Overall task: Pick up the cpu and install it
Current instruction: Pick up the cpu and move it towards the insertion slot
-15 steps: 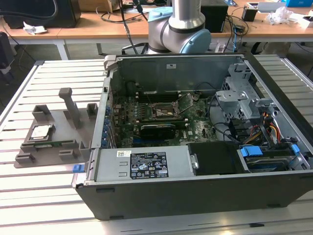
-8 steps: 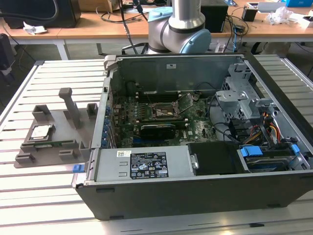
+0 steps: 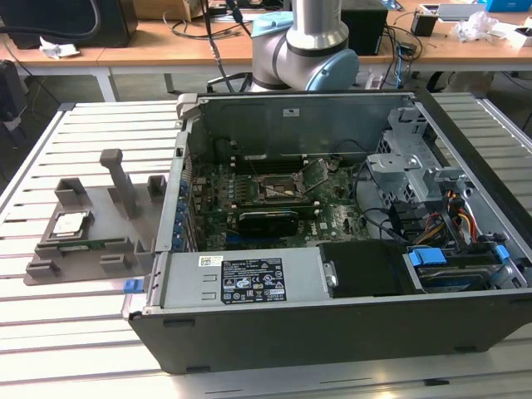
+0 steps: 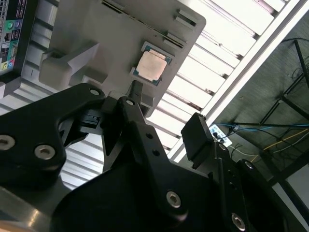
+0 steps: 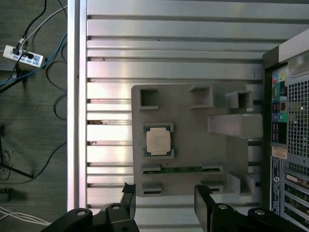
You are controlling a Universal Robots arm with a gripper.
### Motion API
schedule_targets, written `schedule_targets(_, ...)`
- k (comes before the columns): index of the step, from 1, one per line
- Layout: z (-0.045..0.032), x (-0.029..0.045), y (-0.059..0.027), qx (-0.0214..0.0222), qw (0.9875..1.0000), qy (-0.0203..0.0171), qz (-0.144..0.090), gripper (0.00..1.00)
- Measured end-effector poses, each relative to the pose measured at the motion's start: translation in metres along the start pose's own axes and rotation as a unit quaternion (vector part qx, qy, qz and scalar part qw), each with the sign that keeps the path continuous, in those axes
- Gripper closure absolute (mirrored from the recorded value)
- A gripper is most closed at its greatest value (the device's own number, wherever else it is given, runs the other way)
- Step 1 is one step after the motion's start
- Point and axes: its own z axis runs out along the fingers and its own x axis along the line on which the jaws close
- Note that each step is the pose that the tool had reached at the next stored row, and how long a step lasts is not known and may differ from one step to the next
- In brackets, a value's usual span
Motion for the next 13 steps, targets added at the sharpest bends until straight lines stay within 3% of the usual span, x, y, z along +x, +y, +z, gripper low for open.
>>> schedule_targets(13, 0.0113, 0.0003, 0.0, 0.0, 1.0, 0.0, 0.0, 0.4)
